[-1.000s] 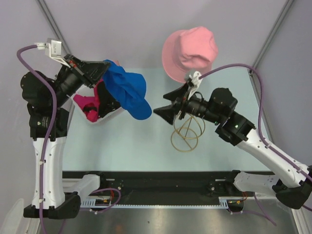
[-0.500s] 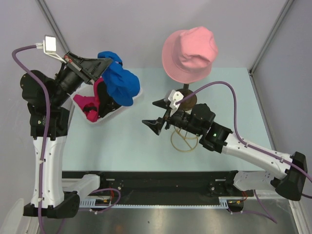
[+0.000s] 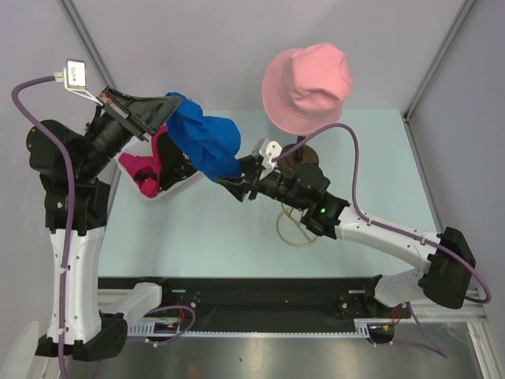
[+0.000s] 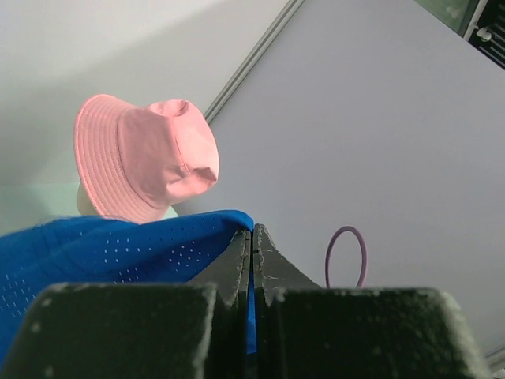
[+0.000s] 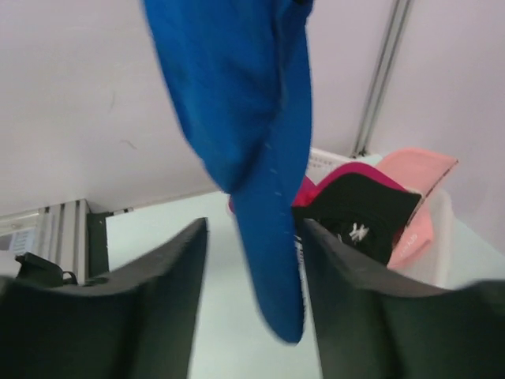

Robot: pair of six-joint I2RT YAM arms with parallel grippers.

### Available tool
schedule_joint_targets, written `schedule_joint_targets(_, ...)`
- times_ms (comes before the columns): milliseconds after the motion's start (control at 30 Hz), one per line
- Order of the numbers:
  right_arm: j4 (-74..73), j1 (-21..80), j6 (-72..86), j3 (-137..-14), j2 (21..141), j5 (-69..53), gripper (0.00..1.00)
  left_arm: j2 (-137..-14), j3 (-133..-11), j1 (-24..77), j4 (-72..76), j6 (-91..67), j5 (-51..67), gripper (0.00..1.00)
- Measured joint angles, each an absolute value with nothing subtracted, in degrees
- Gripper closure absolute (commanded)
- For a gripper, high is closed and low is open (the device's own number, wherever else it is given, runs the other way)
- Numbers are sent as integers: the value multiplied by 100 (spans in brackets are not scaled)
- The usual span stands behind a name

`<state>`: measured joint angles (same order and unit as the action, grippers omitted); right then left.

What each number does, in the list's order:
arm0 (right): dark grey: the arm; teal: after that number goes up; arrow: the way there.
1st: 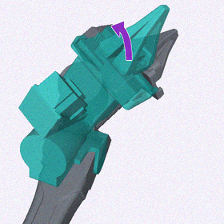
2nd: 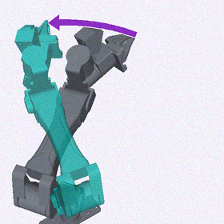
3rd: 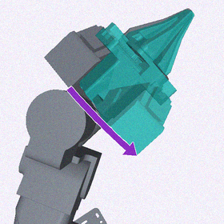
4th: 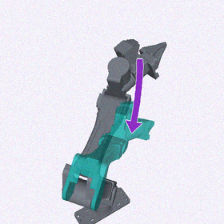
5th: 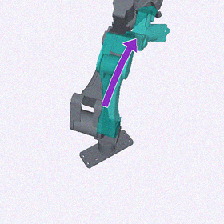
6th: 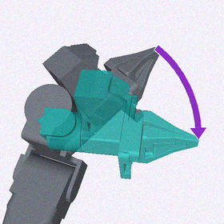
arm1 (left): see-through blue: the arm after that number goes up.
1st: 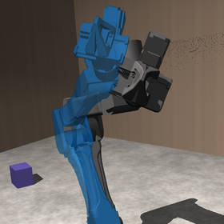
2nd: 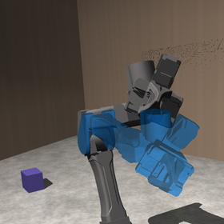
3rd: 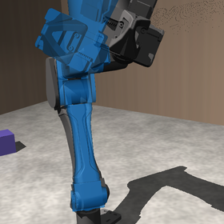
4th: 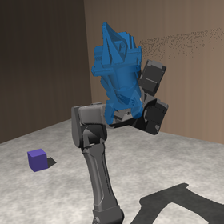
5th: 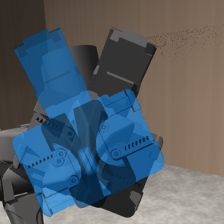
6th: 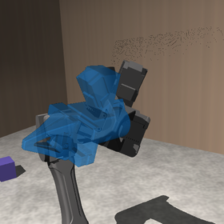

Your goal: Stack the hats

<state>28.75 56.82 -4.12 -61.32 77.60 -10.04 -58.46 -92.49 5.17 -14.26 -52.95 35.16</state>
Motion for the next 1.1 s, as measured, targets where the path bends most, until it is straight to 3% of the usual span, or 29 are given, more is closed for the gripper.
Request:
schedule_joint_targets(33,2932,5664,-281,-6167,7782,-1081,77,-5841,-9249,523,-1426,-5297,3511,100)
schedule_joint_targets(100,3024,5623,21,-6202,7778,-1232,92,-5835,-9249,523,-1431,-5297,3481,100)
schedule_joint_targets(233,3103,5564,749,-6147,7612,-1439,99,-5804,-9170,526,-1431,-5295,3415,100)
schedule_joint_targets(433,2685,5500,1949,-5732,6606,-1498,100,-5841,-8875,705,-1433,-5238,3253,99)
schedule_joint_targets(533,2283,5380,2486,-5690,6123,-1577,100,-6027,-8851,1031,-1452,-5085,3070,63)
schedule_joint_targets(567,2152,5299,2689,-5677,5970,-1616,100,-6121,-8851,1179,-1463,-5019,3006,30)
schedule_joint_targets(633,1994,5113,3100,-5566,5684,-1686,100,-6313,-8871,1455,-1472,-4853,2856,6)
schedule_joint_targets(700,1955,4836,3564,-5306,5404,-1763,100,-6595,-8941,1776,-1566,-4707,2676,0)
schedule_joint_targets(1100,1669,3011,6615,-3612,4410,-2104,100,-7290,-9574,2185,-2871,-3776,1608,0)
